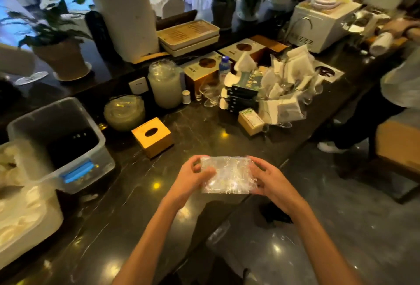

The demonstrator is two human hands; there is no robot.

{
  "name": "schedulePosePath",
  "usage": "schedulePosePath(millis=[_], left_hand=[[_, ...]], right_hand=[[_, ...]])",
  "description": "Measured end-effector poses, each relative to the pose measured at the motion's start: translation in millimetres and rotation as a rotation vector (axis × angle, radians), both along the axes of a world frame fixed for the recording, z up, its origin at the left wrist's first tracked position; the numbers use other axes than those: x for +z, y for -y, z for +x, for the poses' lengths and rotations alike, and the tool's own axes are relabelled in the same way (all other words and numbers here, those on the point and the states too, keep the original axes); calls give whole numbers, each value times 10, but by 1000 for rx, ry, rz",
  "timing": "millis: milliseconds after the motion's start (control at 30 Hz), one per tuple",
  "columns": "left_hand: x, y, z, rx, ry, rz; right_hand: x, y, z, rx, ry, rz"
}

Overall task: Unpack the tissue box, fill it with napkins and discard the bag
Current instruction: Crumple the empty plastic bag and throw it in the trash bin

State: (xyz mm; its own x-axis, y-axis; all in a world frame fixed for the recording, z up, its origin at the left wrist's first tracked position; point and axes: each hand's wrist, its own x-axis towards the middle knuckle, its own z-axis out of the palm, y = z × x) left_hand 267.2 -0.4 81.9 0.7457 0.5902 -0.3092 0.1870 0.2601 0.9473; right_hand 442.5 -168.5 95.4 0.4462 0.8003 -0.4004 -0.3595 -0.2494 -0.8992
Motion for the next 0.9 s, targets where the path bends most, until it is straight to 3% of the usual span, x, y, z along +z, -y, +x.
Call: schedulePosePath(millis=[100,167,333,533,733,800,900], left_hand=[[-16,142,380,-47,21,97],[-51,254,704,-62,29,101],[-105,543,1312,-105,-40,-209],[-448,1019,2287,-247,-137,-113],[-1653,1710,3325,-372,-441,-324],[-2181,1869,3591,-391,-566,-305],[-3232,2047,4042,-486,-672,-204]], right_hand=[[-52,281,290,21,-101,-27],[-104,436,594,8,-70,-28],[-239,687,1290,-98,-54,-27],[-652,1423,2148,-85,-210,-120],[-1681,2346,2754,-443,-170,-542],[-2100,2486,2923,-637,-172,-632],[-2946,2576,3260,-722,-142,-672]])
